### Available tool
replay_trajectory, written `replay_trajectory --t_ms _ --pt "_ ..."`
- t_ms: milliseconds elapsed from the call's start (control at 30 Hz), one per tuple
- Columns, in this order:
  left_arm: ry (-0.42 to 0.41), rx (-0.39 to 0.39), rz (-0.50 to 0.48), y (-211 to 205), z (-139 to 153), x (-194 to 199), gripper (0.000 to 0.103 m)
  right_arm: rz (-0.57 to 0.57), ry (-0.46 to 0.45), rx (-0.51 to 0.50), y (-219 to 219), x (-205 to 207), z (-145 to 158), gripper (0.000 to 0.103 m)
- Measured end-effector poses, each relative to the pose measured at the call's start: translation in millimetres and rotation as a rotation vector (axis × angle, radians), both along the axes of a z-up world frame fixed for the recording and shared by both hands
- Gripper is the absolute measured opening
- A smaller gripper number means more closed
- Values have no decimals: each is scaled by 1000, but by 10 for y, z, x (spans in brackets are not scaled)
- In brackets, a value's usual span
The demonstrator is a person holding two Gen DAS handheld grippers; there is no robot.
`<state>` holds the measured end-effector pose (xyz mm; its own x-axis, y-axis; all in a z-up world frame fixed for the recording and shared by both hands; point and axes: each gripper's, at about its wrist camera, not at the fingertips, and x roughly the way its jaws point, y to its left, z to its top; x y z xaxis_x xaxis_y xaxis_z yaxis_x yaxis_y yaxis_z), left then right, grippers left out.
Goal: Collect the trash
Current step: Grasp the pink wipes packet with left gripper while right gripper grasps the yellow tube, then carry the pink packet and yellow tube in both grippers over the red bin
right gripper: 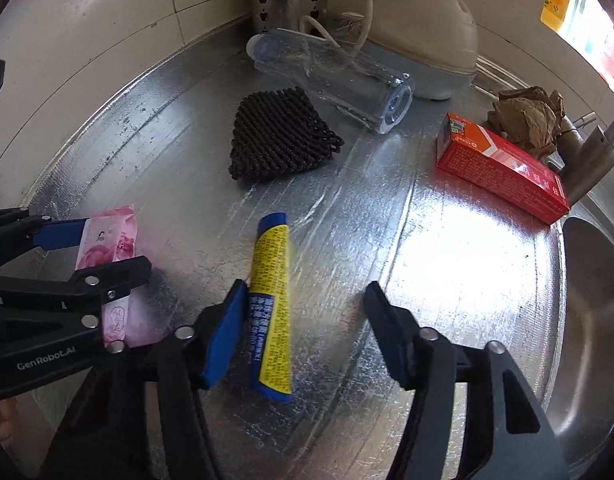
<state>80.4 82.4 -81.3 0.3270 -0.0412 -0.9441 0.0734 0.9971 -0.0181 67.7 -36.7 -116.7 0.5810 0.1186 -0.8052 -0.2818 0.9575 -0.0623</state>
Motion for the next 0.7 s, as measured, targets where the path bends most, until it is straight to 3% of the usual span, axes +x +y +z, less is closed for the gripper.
replay_trajectory --t_ms 67,467,700 --pt "-5 -8 -6 0 -7 6 53 -5 4 11 6 -19 11 18" --pt "-33 -27 -54 -150 41 -80 41 -70 50 180 -361 -54 7 13" --pt "-44 -62 -62 -149 53 -143 39 -84 57 218 -437 -147 -6 12"
